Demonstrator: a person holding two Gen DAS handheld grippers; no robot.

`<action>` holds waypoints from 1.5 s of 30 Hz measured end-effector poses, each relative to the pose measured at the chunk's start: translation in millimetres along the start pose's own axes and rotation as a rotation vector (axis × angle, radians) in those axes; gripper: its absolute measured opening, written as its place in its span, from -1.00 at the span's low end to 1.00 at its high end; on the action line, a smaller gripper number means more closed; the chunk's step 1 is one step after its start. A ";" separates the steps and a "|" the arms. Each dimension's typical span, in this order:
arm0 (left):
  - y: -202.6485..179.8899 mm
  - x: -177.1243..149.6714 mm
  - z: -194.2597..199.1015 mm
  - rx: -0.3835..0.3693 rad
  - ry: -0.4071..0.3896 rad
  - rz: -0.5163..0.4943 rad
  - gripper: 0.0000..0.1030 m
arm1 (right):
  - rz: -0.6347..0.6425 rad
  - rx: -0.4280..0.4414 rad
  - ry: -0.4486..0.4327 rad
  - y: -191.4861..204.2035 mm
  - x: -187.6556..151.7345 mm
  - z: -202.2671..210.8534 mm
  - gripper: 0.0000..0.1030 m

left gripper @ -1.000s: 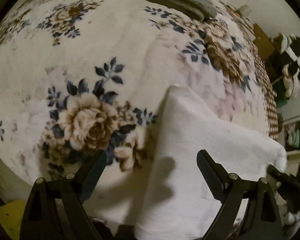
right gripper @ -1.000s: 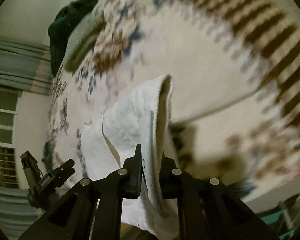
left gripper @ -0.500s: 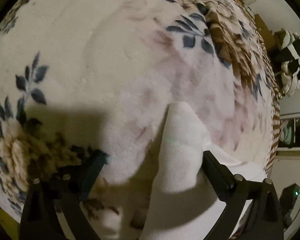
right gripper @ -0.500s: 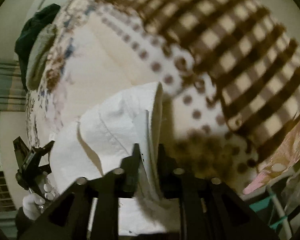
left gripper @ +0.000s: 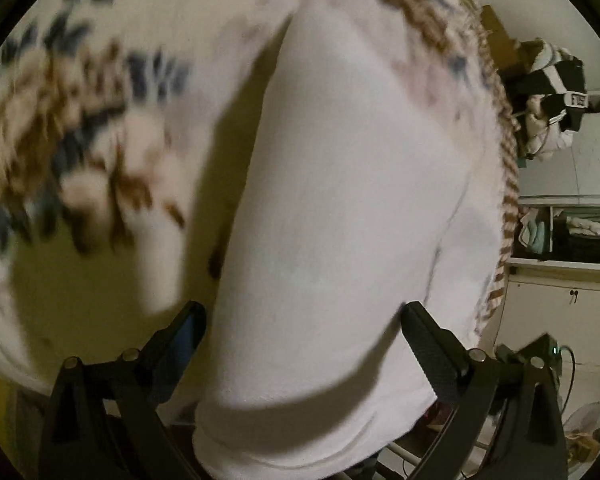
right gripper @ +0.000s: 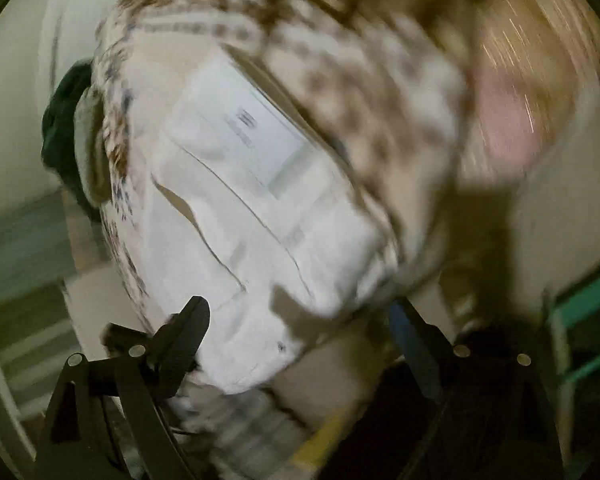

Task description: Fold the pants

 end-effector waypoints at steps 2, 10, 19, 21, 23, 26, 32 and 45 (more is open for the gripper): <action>-1.6 -1.0 -4.3 -0.007 -0.012 -0.012 1.00 | -0.037 0.050 0.019 -0.4 -19.2 -6.5 0.81; -9.2 6.7 -7.6 0.001 -0.001 -0.062 1.00 | -0.002 0.144 0.024 24.0 -47.1 -76.5 0.68; -7.4 8.3 -10.3 -0.009 0.006 -0.061 1.00 | -0.006 0.315 -0.055 71.8 -63.3 -41.3 0.67; -8.1 9.2 -12.1 -0.006 0.005 -0.064 1.00 | 0.046 0.239 -0.055 67.1 -58.6 -51.1 0.67; -9.2 10.0 -13.4 0.000 0.002 -0.071 1.00 | 0.075 0.145 -0.055 46.8 -52.2 -60.6 0.64; -8.2 11.2 -14.6 0.005 0.000 -0.083 1.00 | 0.032 0.140 -0.053 23.9 -48.7 -75.8 0.61; -11.7 18.8 -15.6 -0.011 -0.024 -0.094 0.99 | 0.052 0.295 -0.144 65.6 -39.1 -85.3 0.59; -26.3 24.2 39.5 -0.180 -0.177 -0.040 -0.34 | 0.144 0.207 -0.171 92.0 -53.6 -72.0 -0.47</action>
Point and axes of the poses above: each gripper's, at about its wrist camera, not at the fingertips, and z roughly against the way its jaws point, y to its left, x to its top, the point moved 7 cm from there along -z, roughly the way its jaws point, and after that the axes turned 9 degrees about -y, right-handed, at the moved point
